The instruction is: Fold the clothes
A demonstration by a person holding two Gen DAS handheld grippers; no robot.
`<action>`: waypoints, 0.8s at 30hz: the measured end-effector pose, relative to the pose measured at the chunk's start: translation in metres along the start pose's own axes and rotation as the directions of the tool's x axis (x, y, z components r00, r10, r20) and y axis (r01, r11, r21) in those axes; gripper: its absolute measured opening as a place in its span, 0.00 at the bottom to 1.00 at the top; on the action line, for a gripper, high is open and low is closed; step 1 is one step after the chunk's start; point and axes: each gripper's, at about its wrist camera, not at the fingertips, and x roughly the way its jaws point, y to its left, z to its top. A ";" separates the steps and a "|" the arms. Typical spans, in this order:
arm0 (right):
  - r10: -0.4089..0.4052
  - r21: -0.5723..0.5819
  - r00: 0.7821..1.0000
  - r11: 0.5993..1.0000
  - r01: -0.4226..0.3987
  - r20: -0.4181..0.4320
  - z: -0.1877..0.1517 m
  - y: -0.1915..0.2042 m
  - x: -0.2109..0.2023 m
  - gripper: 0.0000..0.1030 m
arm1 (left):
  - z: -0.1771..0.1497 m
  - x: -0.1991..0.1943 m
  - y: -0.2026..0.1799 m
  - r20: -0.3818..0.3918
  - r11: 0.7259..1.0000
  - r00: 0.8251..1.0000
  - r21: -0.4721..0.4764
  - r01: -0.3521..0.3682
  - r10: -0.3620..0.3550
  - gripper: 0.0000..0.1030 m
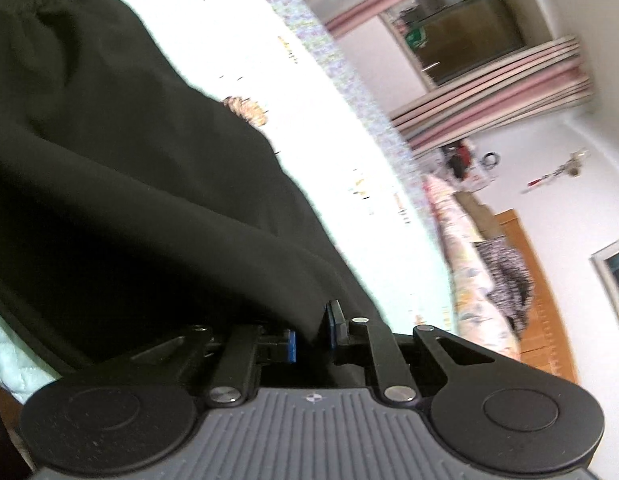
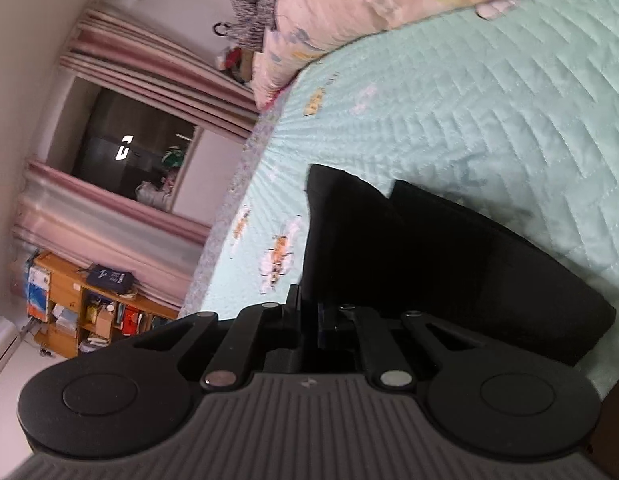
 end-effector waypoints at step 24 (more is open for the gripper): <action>0.035 0.103 0.999 0.994 -0.032 -0.036 -0.032 -0.066 -0.059 0.09 | -0.029 -0.025 0.074 -0.172 0.998 0.984 0.031 -0.047 0.051 0.14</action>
